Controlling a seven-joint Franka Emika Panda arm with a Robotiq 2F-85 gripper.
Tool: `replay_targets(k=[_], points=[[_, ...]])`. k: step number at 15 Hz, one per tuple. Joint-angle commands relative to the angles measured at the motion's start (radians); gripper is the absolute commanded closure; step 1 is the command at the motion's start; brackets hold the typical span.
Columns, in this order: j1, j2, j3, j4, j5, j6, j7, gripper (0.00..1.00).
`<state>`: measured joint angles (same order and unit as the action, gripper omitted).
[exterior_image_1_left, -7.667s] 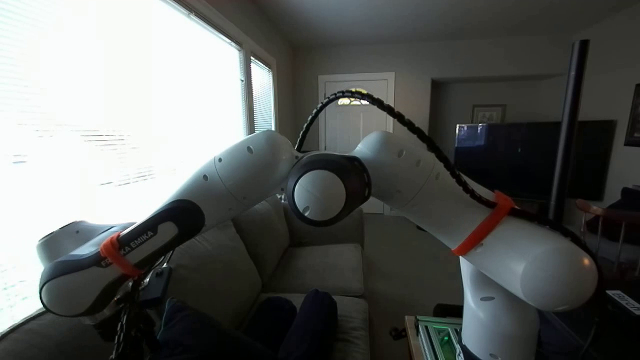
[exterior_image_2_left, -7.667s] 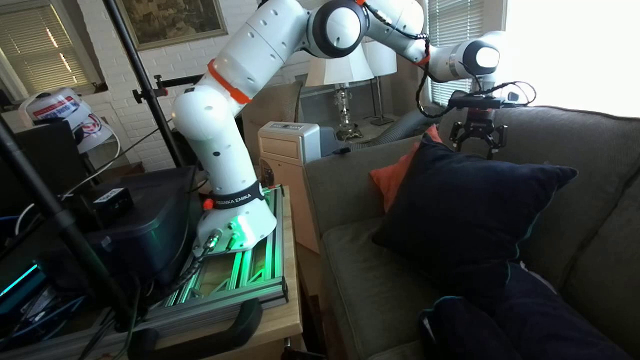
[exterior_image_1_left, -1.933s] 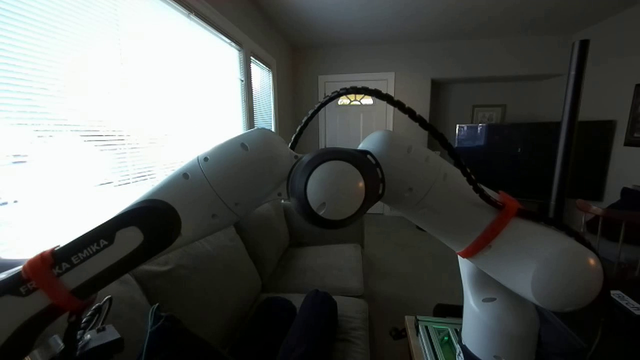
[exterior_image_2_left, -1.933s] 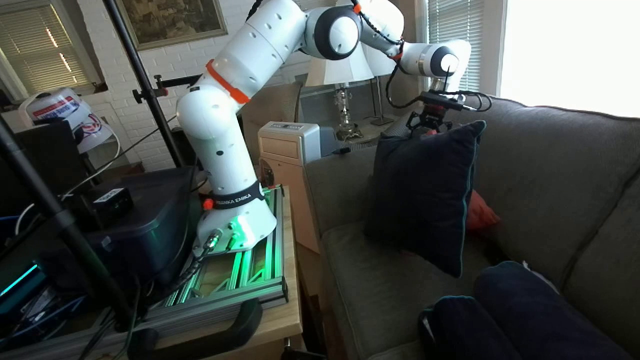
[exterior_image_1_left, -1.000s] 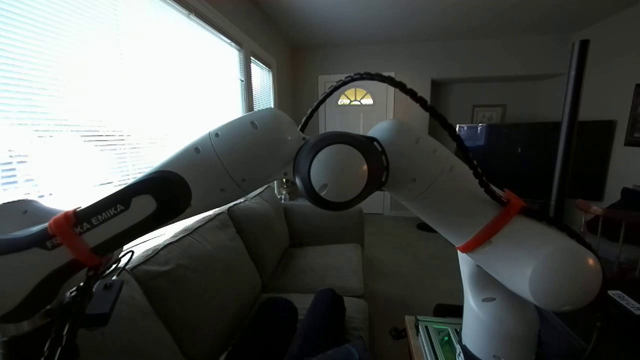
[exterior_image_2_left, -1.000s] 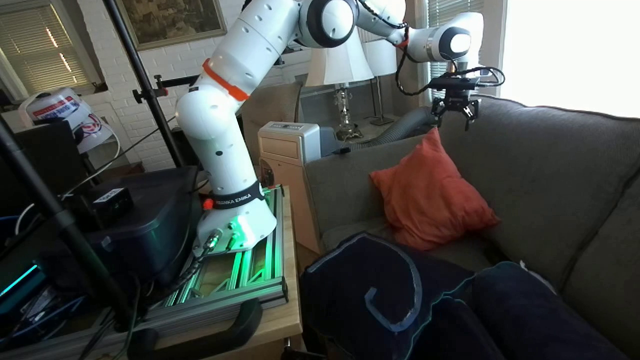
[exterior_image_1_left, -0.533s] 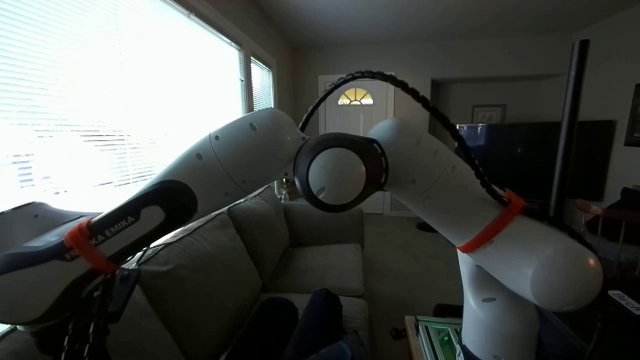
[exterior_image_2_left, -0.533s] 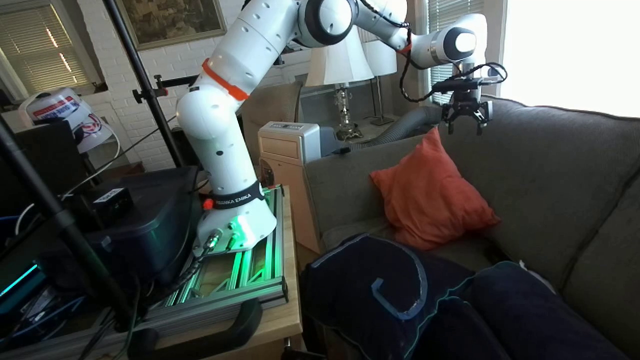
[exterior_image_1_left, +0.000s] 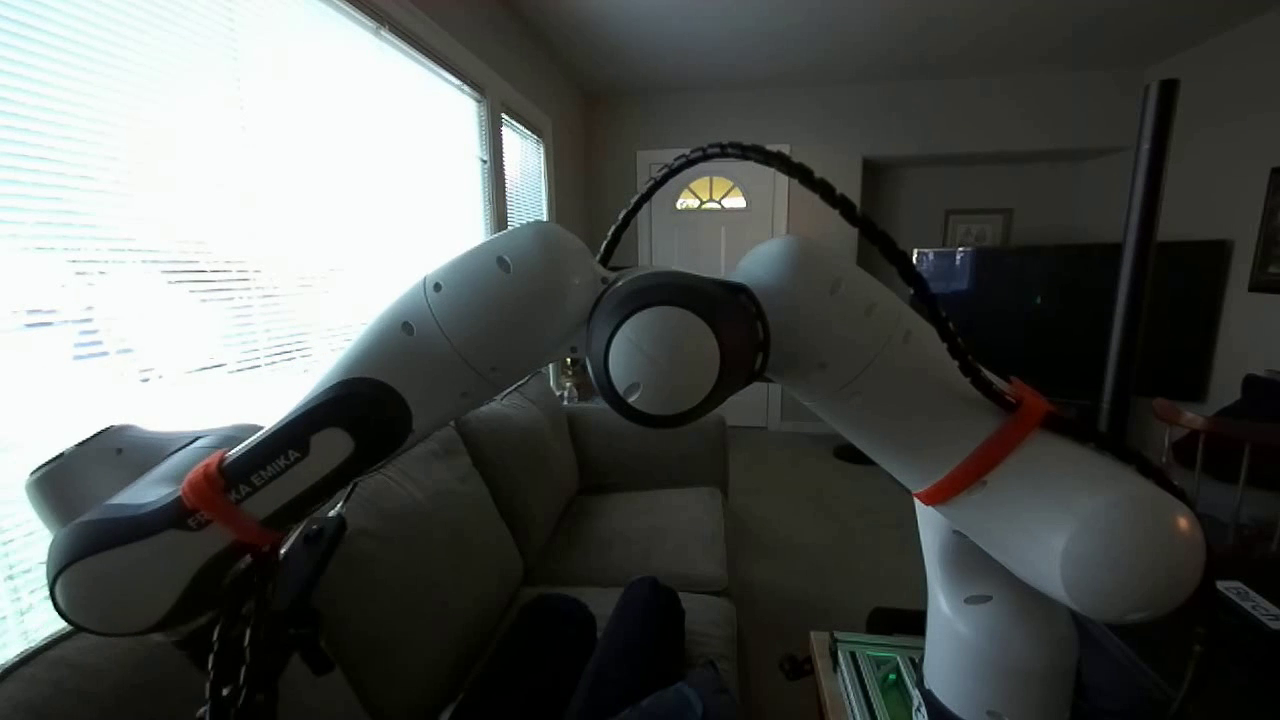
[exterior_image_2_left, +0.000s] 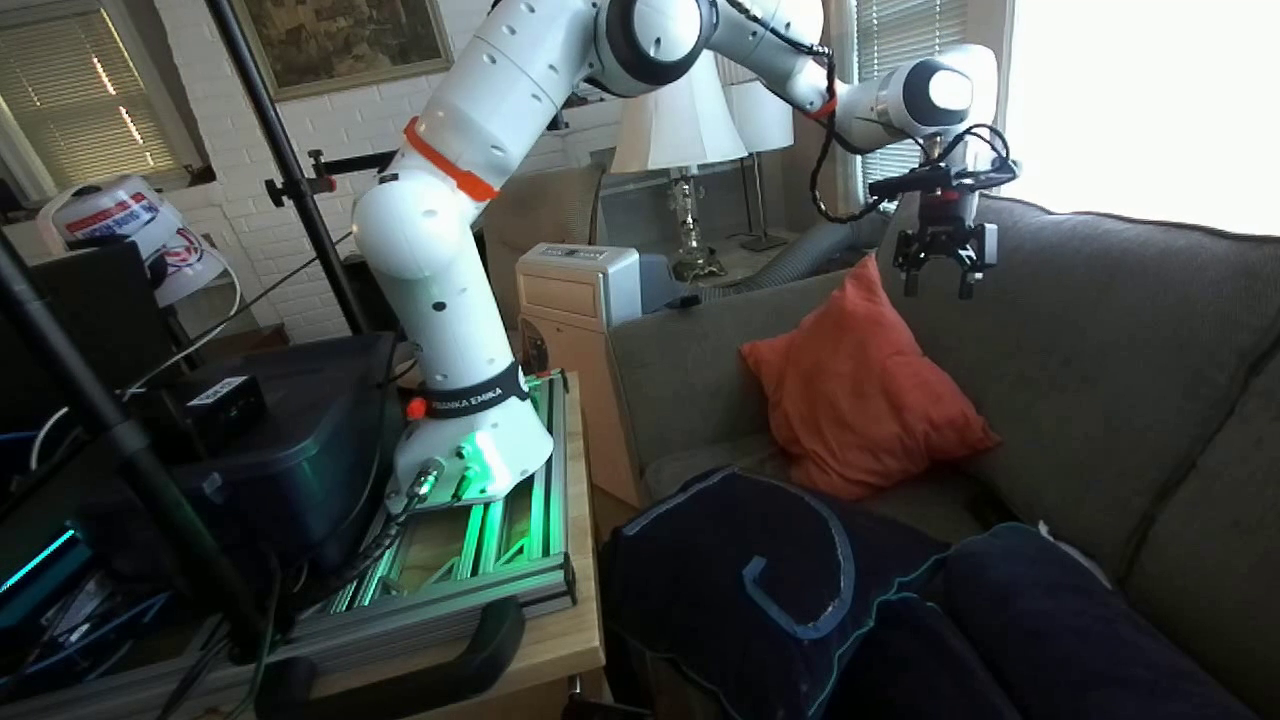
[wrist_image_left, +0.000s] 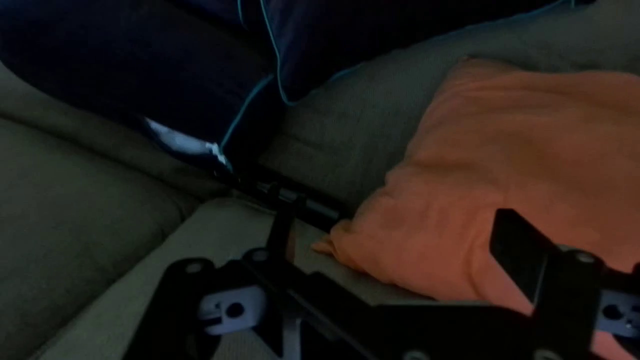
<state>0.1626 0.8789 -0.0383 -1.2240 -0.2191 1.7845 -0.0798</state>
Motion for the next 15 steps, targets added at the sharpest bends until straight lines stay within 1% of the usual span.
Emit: replay_targets(k=[1, 5, 9, 10, 15], points=[[-0.026, -0.015, -0.001, -0.054, -0.002, -0.078, 0.038, 0.0], [-0.062, -0.017, 0.013, -0.144, 0.007, -0.054, 0.014, 0.0], [-0.093, -0.024, 0.02, -0.255, 0.013, 0.014, 0.012, 0.0], [-0.077, 0.006, 0.012, -0.175, -0.004, -0.037, 0.019, 0.0], [-0.079, 0.007, 0.014, -0.176, -0.004, -0.033, 0.019, 0.0]])
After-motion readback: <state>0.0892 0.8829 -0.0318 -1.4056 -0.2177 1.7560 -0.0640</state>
